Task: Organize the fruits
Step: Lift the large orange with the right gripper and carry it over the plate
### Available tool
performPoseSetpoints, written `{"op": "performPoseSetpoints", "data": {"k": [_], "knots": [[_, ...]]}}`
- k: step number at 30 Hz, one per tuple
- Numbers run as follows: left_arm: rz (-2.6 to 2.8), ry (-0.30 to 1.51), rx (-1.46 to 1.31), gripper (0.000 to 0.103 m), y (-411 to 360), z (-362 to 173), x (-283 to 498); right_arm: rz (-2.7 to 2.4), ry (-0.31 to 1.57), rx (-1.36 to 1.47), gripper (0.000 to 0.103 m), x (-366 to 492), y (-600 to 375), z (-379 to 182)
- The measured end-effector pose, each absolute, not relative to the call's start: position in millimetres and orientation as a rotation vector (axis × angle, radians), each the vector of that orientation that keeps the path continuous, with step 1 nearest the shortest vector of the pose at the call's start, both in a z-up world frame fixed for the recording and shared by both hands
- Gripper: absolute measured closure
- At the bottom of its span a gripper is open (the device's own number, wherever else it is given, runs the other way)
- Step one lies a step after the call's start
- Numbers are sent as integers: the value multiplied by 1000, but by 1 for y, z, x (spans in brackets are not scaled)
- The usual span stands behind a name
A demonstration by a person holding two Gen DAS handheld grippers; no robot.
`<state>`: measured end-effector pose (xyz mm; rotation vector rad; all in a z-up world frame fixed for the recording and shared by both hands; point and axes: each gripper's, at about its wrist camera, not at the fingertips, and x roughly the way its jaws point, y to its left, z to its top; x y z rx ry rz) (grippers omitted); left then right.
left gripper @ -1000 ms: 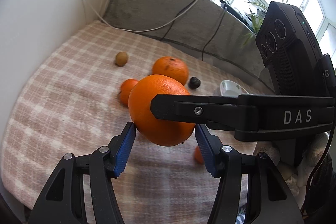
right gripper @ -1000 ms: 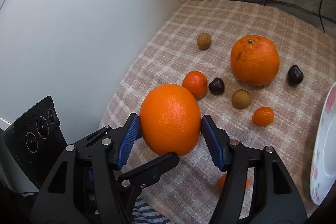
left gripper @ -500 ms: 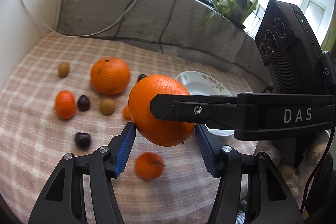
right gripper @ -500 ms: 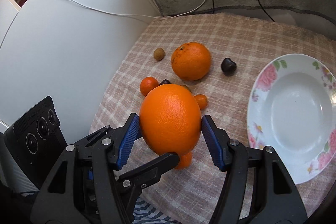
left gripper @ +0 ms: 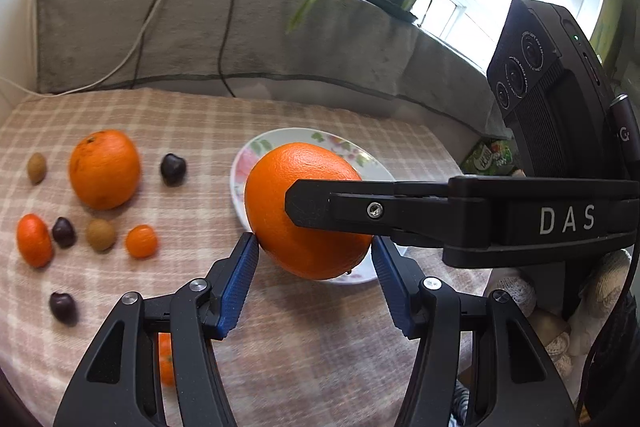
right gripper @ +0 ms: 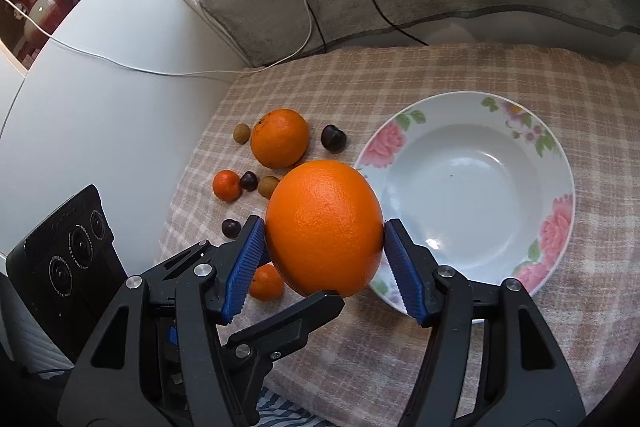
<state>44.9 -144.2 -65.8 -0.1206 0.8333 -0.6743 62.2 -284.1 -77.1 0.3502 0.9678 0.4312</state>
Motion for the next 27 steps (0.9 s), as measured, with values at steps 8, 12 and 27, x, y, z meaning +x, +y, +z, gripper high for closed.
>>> {"op": "performPoseSetpoints", "data": {"k": [8, 12, 27], "knots": [[-717, 856, -85, 44, -177, -72, 53, 376, 962, 396, 39, 62, -317, -85], [-723, 868, -79, 44, -186, -76, 56, 365, 967, 414, 38, 64, -328, -90], [-731, 861, -66, 47, -189, -80, 56, 333, 944, 444, 38, 65, -338, -92]]}}
